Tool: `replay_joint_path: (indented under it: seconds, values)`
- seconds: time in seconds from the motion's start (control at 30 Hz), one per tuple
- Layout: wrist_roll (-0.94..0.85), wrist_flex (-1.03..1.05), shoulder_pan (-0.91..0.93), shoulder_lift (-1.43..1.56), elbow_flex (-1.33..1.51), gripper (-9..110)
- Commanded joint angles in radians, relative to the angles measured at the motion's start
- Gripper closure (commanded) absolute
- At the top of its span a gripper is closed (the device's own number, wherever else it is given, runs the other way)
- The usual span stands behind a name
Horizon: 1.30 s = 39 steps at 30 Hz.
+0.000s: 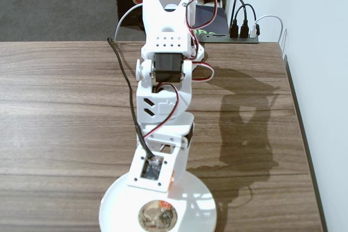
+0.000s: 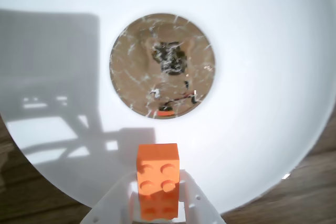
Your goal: Grasp a lego block and put it on the plate.
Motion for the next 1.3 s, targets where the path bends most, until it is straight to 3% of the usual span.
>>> replay_joint_path:
  seconds: [0.0, 0.23, 0.37, 0.83, 1.03, 1.27]
  values:
    - [0.008, 0.003, -0.009, -0.002, -0.052, 99]
    - [0.02, -0.003, 0.005, -0.012, -0.058, 97]
    - [0.029, 0.005, 0.014, -0.014, -0.06, 88]
    - [0.089, 0.072, 0.031, 0.072, -0.035, 88]
    - [0.166, 0.127, 0.035, 0.195, 0.041, 90]
    - [0.187, 0.14, 0.061, 0.402, 0.221, 101]
